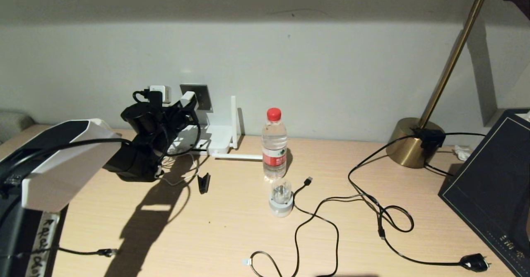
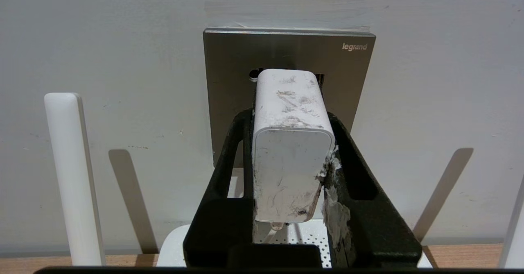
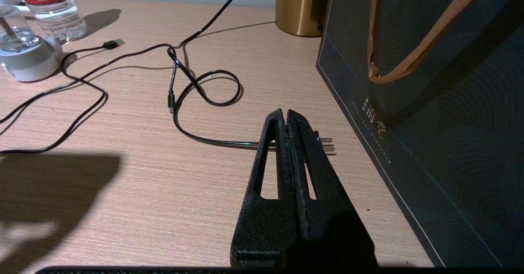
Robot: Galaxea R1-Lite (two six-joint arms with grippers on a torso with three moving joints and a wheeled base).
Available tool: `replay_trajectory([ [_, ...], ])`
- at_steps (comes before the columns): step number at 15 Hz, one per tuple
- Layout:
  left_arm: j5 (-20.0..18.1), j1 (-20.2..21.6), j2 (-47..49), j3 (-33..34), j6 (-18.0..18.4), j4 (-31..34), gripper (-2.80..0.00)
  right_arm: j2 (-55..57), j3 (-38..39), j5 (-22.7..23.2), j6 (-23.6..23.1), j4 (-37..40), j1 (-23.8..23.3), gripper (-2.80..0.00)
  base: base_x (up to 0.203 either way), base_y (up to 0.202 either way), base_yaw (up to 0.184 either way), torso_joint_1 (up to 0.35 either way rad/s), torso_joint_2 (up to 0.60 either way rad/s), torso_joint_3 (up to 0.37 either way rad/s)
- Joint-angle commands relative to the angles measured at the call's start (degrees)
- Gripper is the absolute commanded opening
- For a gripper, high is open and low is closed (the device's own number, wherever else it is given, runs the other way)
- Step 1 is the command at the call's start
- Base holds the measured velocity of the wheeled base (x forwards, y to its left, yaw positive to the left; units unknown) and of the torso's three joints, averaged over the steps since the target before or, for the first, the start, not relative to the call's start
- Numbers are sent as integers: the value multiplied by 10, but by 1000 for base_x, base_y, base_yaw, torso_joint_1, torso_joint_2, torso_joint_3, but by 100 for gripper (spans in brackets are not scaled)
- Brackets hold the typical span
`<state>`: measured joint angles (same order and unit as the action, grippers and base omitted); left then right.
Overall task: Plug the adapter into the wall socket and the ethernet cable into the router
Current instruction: Plug plug into socket
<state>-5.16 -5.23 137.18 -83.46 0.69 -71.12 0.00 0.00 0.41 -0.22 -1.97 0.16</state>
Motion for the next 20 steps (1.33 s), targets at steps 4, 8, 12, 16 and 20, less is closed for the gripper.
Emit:
replay_trajectory([
  [4,0,0,0,-14,0,12,-280,0,6,0,0,0,0,-280,0,0,0,0,0,0],
  [8,-1,0,-6,-14,0,28,-280,0,6,0,0,0,0,-280,0,0,0,0,0,0],
  [12,0,0,-6,-14,-1,42,-280,0,6,0,0,0,0,-280,0,0,0,0,0,0],
  [16,1,0,-9,-18,-8,57,-280,0,6,0,0,0,0,-280,0,0,0,0,0,0],
  [20,13,-1,-10,-30,-23,75,-280,0,6,0,0,0,0,-280,0,0,0,0,0,0],
])
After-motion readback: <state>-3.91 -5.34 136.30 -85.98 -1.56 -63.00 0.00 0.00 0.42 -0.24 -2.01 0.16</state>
